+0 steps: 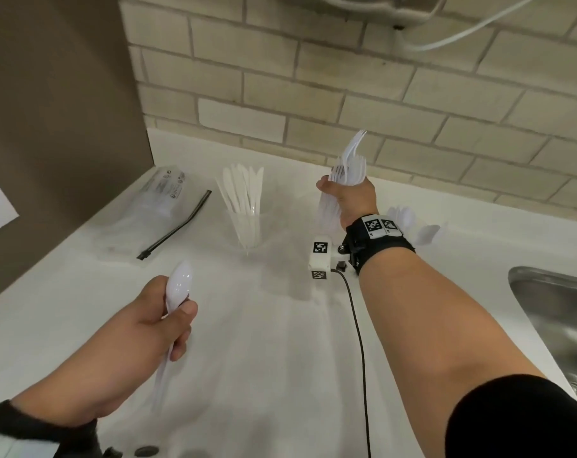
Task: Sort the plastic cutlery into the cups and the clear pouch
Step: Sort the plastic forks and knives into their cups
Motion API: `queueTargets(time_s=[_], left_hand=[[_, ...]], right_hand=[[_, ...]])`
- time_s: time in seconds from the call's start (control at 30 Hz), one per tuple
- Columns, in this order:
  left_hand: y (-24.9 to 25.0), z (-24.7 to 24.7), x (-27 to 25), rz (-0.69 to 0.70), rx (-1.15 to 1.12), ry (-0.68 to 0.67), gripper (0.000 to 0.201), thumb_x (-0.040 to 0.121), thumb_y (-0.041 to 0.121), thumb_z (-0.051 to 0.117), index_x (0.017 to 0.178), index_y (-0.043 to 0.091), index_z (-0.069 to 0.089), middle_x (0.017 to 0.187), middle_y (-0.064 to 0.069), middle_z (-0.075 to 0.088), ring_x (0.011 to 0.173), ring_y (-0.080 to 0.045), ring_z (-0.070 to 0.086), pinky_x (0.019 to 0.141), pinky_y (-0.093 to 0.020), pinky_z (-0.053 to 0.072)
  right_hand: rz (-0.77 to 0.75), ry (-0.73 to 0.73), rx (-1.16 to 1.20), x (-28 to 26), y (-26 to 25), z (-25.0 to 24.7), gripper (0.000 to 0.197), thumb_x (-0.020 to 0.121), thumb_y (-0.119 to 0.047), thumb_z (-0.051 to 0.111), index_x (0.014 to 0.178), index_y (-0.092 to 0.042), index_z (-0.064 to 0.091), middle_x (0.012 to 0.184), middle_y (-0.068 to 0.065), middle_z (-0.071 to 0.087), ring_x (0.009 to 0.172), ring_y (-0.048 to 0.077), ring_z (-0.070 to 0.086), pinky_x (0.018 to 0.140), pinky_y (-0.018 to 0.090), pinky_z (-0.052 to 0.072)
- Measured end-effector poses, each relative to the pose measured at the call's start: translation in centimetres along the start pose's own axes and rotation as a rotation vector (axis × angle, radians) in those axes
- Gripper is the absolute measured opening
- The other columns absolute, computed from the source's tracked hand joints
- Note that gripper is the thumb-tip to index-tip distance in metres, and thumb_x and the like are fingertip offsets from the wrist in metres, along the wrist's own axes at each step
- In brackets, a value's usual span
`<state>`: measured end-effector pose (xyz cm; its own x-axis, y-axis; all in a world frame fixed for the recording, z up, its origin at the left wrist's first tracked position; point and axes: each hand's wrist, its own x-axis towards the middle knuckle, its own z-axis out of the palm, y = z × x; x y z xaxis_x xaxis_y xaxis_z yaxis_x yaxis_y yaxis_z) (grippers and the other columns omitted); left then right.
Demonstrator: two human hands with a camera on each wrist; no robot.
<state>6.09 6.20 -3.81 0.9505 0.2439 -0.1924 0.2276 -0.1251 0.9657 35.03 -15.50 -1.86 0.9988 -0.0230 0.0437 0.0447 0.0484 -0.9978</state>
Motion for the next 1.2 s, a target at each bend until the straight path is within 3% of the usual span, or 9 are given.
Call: queueTargets(time_s=[0.27,0.4,0.57,0.67,0.8,0.9,1.03,1.1,1.2], left_hand=[[0.7,0.6,0.4,0.027,-0.036,-0.017,0.044,0.065,0.053,0.061,0.086,0.016,0.049,0.071,0.002,0.052,0.066,-0.019,0.049,0.073,-0.044,0.039],[0.7,0.8,0.7,0.030,-0.066,-0.039,0.024,0.072,0.045,0.059,0.079,0.023,0.051,0.069,0.004,0.052,0.066,-0.018,0.049,0.074,-0.042,0.040],[0.4,1.0,0.9,0.030,-0.073,-0.044,0.029,0.076,0.041,0.057,0.087,0.015,0.048,0.069,0.003,0.052,0.065,-0.018,0.048,0.074,-0.042,0.040],[0.4,1.3,1.0,0.025,-0.063,-0.051,0.019,0.077,0.041,0.057,0.081,0.023,0.051,0.068,0.003,0.052,0.065,-0.017,0.048,0.074,-0.041,0.039],[0.7,2.0,1.1,0.029,-0.067,-0.088,0.015,0.080,0.042,0.060,0.074,0.029,0.055,0.068,0.004,0.051,0.065,-0.017,0.048,0.074,-0.039,0.040],[1.0,3.3,1.1,0.017,-0.078,-0.075,0.012,0.097,0.025,0.054,0.087,0.021,0.061,0.073,0.003,0.054,0.065,-0.015,0.050,0.070,-0.034,0.042],[2.6,5.2,1.7,0.006,-0.080,-0.107,0.025,0.100,0.025,0.043,0.103,0.017,0.067,0.088,-0.002,0.057,0.068,-0.013,0.053,0.067,-0.031,0.047],[3.9,6.2,2.0,0.022,-0.105,-0.156,0.032,0.101,0.029,0.041,0.106,0.013,0.068,0.086,-0.002,0.057,0.065,-0.013,0.053,0.066,-0.032,0.049],[5.8,7.8,2.5,0.030,-0.138,-0.253,0.040,0.100,0.035,0.039,0.104,0.008,0.069,0.076,-0.002,0.056,0.061,-0.013,0.052,0.063,-0.032,0.048]], right_hand=[[-0.028,-0.009,0.061,-0.5,-0.3,-0.6,0.046,0.058,-0.007,0.088,0.095,-0.015,0.063,0.089,0.003,0.069,0.082,0.019,0.066,0.084,0.037,0.056],[-0.023,0.033,0.026,-0.6,-0.4,-0.8,0.077,0.048,-0.024,0.093,0.116,-0.026,0.058,0.122,0.003,0.063,0.110,0.022,0.062,0.092,0.038,0.054],[-0.063,0.038,-0.043,-0.5,-0.6,-1.3,0.034,0.063,-0.021,0.088,0.090,-0.019,0.066,0.087,-0.001,0.066,0.075,0.012,0.062,0.070,0.024,0.050],[-0.143,0.059,-0.263,-0.2,-0.4,-1.3,0.013,0.078,-0.021,0.076,0.087,-0.015,0.070,0.081,-0.006,0.068,0.074,0.009,0.063,0.073,0.022,0.049],[-0.299,0.043,-0.417,0.1,0.0,-0.8,0.021,0.090,-0.010,0.060,0.109,-0.016,0.068,0.103,0.000,0.069,0.095,0.011,0.063,0.089,0.021,0.050],[-0.281,0.001,-0.546,-0.4,0.2,-0.6,0.027,0.092,-0.004,0.051,0.112,-0.011,0.069,0.113,0.005,0.070,0.097,0.013,0.062,0.096,0.029,0.049],[-0.322,0.168,-0.351,-2.6,-2.5,-1.5,0.030,0.090,0.000,0.050,0.105,-0.016,0.069,0.103,-0.004,0.068,0.099,0.014,0.064,0.094,0.030,0.050],[-0.262,0.007,-0.165,-5.9,-4.7,-1.9,0.024,0.091,0.000,0.054,0.097,-0.017,0.068,0.091,-0.003,0.068,0.079,0.012,0.064,0.073,0.024,0.051],[-0.182,-0.497,-0.207,-11.6,-6.8,-3.0,0.014,0.087,-0.012,0.064,0.099,-0.018,0.069,0.092,0.002,0.071,0.057,0.015,0.060,0.049,0.024,0.042]])
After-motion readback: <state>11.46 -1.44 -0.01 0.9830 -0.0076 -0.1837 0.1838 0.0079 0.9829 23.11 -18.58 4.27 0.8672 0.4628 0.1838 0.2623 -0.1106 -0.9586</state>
